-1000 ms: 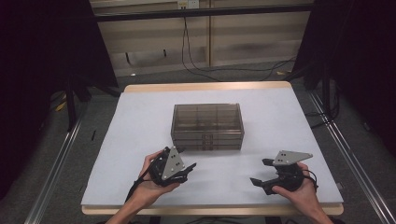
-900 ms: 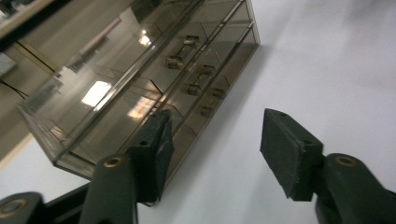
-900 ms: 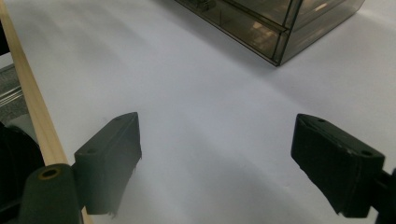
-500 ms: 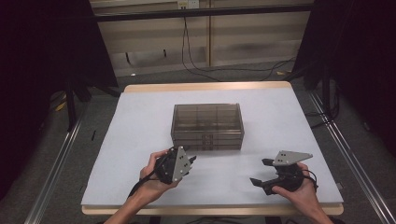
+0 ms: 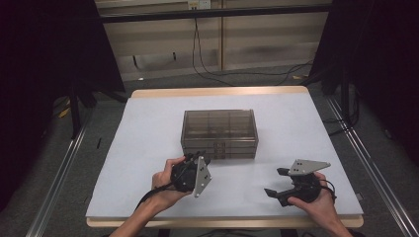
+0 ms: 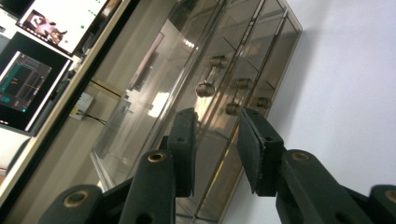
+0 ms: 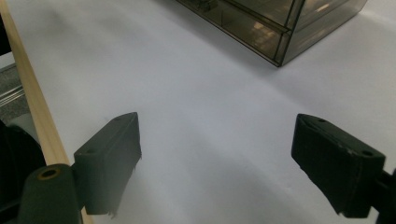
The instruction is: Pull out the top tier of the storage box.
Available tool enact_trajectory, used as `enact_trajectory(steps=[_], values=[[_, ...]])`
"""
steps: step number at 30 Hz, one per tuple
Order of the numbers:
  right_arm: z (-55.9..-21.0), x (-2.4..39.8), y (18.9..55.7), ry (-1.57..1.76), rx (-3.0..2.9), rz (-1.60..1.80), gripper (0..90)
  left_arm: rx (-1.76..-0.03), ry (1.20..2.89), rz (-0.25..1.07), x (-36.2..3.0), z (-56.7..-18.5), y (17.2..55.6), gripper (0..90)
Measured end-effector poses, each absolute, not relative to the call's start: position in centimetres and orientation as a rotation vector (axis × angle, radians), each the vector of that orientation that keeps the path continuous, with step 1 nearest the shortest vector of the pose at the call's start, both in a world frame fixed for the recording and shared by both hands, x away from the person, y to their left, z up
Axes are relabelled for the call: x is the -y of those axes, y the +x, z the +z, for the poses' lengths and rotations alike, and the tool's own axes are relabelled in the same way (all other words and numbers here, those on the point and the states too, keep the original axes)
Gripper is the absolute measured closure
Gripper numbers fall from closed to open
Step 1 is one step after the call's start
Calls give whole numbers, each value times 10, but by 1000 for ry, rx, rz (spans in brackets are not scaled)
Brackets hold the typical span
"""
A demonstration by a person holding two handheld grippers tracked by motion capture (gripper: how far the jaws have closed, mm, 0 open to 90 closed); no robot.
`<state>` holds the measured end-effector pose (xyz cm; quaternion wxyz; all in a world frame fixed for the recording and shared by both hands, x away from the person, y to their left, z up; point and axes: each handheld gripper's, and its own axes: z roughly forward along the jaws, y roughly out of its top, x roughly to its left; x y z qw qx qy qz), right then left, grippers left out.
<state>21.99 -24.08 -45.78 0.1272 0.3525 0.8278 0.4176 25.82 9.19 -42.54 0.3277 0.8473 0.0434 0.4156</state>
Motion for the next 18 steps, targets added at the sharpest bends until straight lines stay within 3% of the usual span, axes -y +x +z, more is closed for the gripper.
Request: enact_trajectory(steps=[18], values=[[-458,241,220,1023,-2410,1218,160,1,2255,1317,-75,-436,263,690]])
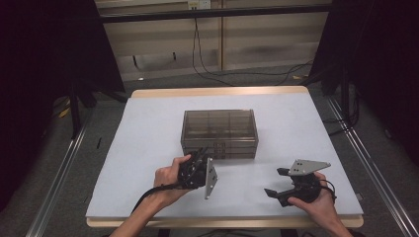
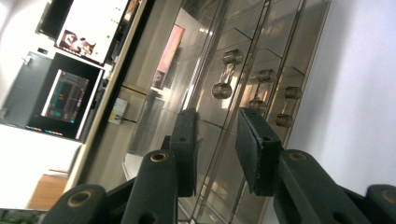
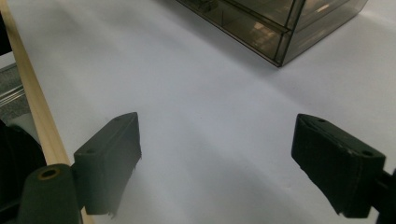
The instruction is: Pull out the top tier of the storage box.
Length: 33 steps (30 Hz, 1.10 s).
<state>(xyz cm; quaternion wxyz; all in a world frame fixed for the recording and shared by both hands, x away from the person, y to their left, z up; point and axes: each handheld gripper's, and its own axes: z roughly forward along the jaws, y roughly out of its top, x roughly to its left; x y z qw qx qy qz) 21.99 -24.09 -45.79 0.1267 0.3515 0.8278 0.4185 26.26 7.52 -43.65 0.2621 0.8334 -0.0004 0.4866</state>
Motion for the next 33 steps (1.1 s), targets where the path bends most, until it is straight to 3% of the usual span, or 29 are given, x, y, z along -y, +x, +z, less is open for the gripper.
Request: enact_trajectory(steps=[27,33], values=[[-458,241,220,1024,-2411,1215,160,160,2257,1597,-47,-459,270,674],[-458,241,220,1023,-2411,1217,160,135,2279,1633,-44,-466,274,718]])
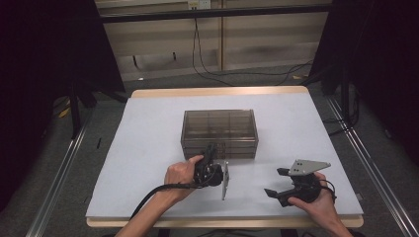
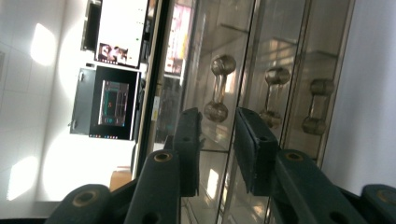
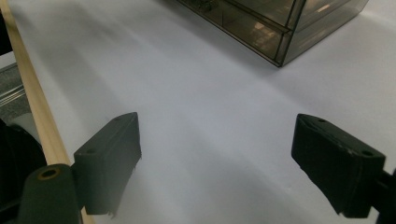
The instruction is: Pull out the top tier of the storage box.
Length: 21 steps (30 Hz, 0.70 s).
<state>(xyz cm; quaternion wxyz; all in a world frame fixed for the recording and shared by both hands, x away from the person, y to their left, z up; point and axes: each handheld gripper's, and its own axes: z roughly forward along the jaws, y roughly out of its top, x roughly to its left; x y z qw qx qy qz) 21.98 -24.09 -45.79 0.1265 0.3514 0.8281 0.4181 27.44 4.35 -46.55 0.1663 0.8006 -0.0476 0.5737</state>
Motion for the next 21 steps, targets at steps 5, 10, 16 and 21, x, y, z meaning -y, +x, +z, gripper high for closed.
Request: enact_trajectory(steps=[5,10,16,21], values=[[-458,241,220,1021,-2413,1215,160,165,2271,1695,-40,-471,273,755],[-458,241,220,1018,-2409,1215,160,186,2269,1753,-36,-472,272,799],[-458,241,220,1019,-2410,1217,160,178,2263,1780,-33,-473,270,798],[-458,240,220,1012,-2412,1213,160,176,2277,1772,-28,-475,270,782]])
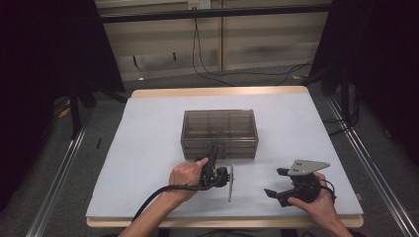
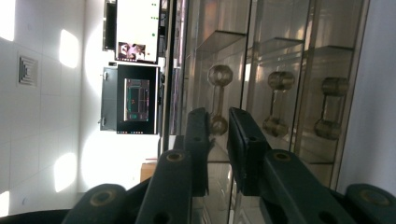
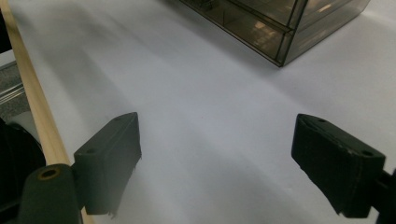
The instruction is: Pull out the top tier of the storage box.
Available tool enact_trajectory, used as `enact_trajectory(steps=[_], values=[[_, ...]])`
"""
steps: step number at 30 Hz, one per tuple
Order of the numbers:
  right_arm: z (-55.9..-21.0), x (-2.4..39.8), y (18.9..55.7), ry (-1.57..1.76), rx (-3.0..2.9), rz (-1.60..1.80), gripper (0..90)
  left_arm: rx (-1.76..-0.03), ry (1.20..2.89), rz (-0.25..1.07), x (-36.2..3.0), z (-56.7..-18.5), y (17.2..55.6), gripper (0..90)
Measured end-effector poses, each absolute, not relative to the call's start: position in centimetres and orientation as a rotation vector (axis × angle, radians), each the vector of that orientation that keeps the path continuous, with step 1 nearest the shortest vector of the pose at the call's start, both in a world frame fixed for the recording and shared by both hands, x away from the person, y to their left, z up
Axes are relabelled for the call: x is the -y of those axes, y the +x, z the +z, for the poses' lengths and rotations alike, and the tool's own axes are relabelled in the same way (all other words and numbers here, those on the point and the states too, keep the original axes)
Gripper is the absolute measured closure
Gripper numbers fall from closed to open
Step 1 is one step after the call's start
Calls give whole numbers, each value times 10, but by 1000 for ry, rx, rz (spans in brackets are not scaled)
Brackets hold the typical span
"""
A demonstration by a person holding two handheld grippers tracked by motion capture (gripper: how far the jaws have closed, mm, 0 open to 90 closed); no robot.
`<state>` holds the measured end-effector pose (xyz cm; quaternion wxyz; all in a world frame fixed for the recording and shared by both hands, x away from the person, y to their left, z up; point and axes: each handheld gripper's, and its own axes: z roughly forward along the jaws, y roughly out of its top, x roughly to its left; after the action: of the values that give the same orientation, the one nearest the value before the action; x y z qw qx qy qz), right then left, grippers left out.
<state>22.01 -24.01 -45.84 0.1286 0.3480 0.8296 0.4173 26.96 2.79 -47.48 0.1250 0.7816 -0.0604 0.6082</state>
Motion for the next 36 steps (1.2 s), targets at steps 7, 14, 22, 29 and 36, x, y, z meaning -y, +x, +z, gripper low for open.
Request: enact_trajectory(steps=[7,14,22,29,36], values=[[-458,241,220,1017,-2412,1213,160,180,2269,1807,-26,-475,269,804],[-458,241,220,1014,-2413,1210,161,197,2278,1805,-27,-474,268,806],[-458,240,220,1013,-2412,1210,160,200,2267,1807,-27,-474,264,806],[-458,241,219,1015,-2410,1214,161,193,2276,1808,-27,-474,263,807],[-458,241,219,1014,-2412,1216,161,169,2266,1797,-28,-476,261,807]])
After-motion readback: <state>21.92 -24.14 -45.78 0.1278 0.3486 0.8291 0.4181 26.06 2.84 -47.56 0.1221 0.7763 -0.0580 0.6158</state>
